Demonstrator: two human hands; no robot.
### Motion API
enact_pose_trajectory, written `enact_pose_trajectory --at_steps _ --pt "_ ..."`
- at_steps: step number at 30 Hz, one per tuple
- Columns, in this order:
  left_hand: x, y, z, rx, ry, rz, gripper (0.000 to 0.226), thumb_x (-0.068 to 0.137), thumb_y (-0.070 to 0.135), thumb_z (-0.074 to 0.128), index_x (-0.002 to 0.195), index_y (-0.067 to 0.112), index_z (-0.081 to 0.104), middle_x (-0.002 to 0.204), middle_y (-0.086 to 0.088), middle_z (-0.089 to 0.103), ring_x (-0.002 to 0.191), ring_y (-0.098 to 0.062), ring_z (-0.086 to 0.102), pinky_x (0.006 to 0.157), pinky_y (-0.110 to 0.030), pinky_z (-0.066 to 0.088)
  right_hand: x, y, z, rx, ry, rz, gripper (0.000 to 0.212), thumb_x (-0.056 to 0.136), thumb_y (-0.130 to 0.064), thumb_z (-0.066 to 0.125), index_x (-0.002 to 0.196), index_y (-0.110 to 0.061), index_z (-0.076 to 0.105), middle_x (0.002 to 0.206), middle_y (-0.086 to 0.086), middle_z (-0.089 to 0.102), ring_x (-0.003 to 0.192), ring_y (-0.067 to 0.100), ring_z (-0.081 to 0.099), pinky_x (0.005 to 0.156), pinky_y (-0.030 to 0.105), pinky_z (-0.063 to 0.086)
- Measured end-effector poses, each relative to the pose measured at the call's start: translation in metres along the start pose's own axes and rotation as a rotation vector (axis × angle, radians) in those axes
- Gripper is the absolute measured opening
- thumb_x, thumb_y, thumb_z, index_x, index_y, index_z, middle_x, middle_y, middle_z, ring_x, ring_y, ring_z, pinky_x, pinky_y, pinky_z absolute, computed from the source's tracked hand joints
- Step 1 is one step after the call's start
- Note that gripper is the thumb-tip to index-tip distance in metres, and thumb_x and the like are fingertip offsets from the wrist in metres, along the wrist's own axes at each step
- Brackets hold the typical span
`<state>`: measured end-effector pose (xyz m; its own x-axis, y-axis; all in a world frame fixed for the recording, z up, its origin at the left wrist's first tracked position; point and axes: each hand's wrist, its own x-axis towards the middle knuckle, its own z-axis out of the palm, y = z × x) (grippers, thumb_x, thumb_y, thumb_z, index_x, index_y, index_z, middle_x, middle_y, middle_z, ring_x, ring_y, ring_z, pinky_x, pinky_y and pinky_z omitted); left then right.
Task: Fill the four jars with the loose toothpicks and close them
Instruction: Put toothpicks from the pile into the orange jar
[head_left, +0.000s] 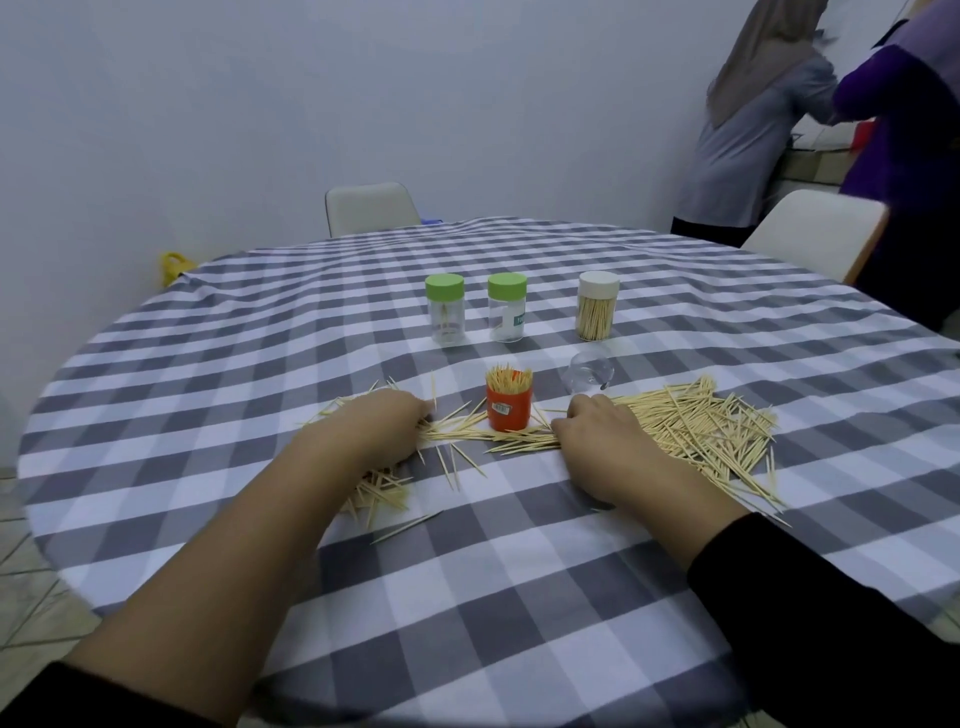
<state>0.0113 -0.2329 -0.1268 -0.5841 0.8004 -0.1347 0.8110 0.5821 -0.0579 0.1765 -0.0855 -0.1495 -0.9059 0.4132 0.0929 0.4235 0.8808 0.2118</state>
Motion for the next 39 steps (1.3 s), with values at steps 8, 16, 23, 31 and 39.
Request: enact_pose_trajectory --at_steps 8,16,23,31,39 --pt "0.01 0.006 0.006 0.226 0.101 -0.058 0.048 0.096 0.012 0.046 0.142 0.024 0.038 0.127 -0.013 0.054 0.112 -0.029 0.056 0.087 -0.032 0.047 -0.003 -0.002 -0.002 0.008 0.078 -0.022 0.029 0.093 -0.008 0.045 0.118 -0.01 0.059 0.112 0.008 0.056 0.106 0.025 0.05 0.086 0.033 0.041" --pt "0.001 0.002 0.025 0.048 0.362 0.091 0.049 0.089 0.002 0.05 0.135 0.017 0.05 0.124 -0.006 0.058 0.111 -0.025 0.057 0.09 -0.034 0.048 -0.006 -0.002 -0.002 0.062 0.157 0.001 0.024 0.094 -0.009 0.043 0.113 -0.012 0.057 0.11 0.006 0.058 0.102 0.022 0.052 0.084 0.031 0.04" --pt "-0.002 0.017 -0.001 -0.558 0.59 -0.008 0.029 0.099 0.018 0.046 0.122 0.016 0.064 0.105 -0.006 0.067 0.096 -0.024 0.061 0.082 -0.032 0.048 0.001 0.006 -0.018 0.374 0.146 0.162 0.02 0.096 -0.01 0.041 0.109 -0.02 0.054 0.102 0.005 0.063 0.089 0.024 0.057 0.069 0.03 0.041" --pt "0.017 0.025 -0.018 -1.319 0.7 -0.076 0.026 0.093 0.017 0.059 0.118 0.013 0.065 0.09 0.006 0.071 0.093 -0.012 0.068 0.089 -0.037 0.054 0.026 0.009 -0.048 1.168 0.403 0.241 0.016 0.099 -0.014 0.043 0.091 -0.019 0.056 0.088 0.001 0.065 0.092 0.022 0.063 0.081 0.039 0.052" --pt "0.032 0.041 -0.012 -1.941 0.766 -0.088 0.024 0.092 0.006 0.058 0.116 0.008 0.063 0.095 -0.001 0.071 0.095 -0.016 0.07 0.077 -0.024 0.058 0.049 -0.008 -0.035 1.694 0.605 0.268 0.021 0.098 -0.01 0.046 0.085 -0.021 0.058 0.083 0.0 0.068 0.086 0.017 0.069 0.091 0.043 0.053"
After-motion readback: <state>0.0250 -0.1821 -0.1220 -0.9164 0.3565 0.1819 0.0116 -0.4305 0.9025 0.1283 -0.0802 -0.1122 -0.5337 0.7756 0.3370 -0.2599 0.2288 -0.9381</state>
